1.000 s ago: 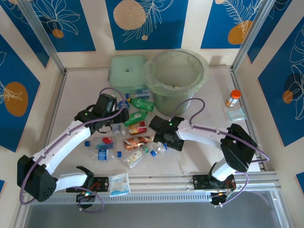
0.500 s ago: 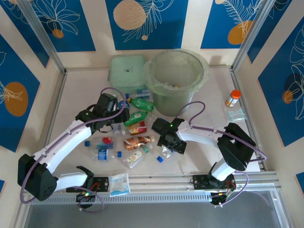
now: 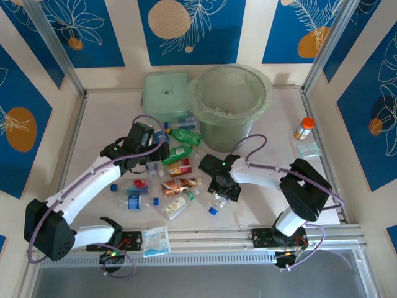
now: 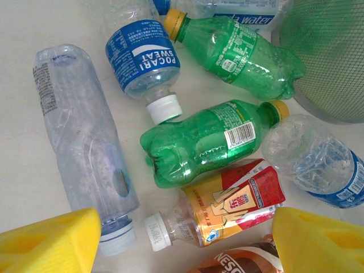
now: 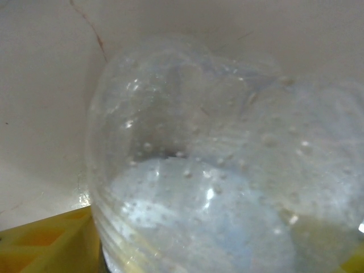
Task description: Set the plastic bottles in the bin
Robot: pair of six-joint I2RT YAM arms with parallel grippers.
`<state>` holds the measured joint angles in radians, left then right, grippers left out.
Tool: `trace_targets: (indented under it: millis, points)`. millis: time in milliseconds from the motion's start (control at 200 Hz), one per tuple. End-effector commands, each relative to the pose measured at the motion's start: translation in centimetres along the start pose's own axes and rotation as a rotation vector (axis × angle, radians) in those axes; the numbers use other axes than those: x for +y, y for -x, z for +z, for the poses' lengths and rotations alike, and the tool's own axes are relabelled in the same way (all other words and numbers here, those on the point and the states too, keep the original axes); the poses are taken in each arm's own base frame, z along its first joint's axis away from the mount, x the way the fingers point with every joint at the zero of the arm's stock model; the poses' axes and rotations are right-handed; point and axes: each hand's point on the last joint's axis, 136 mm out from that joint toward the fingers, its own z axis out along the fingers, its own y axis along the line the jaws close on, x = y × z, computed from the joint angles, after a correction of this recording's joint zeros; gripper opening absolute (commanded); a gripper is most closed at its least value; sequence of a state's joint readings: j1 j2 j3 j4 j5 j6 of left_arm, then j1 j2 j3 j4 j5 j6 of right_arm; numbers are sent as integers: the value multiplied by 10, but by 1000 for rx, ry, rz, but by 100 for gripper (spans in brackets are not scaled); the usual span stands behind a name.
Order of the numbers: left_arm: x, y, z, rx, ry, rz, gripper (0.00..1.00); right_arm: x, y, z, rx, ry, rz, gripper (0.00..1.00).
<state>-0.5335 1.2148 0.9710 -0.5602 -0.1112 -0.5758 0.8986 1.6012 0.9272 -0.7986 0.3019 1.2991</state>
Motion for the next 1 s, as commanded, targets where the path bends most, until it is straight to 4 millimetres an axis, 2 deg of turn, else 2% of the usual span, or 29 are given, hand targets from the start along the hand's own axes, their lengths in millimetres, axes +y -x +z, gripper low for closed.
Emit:
trace_targets:
  millis: [0,205,380,480,600,735,830,995]
  points:
    - [-4,-4,3,10,-15,-4,79,-3,-4,3,33,-19,-2,66]
    - [-4,-1,1,5,-11,-2,79,-1,-4,-5,7,-13,-32,55]
    - [-5,1,2,3,-9,-4,79,3,-7,-25,-47,27,-88,48]
    - [-6,3,2,0,-10,-6,79,9,-9,-43,-93,96,-130,47]
    - [-6,4,3,0,-9,-5,78,23,-13,-73,-153,212,-203,47]
    - [-6,6,1,-5,-5,2,79,37,-15,-117,-215,325,-279,47]
    - [-5,6,0,-7,-2,6,78,46,-11,-153,-268,403,-314,46]
    - [-5,7,-1,-12,-1,4,79,61,9,-232,-417,587,-360,46]
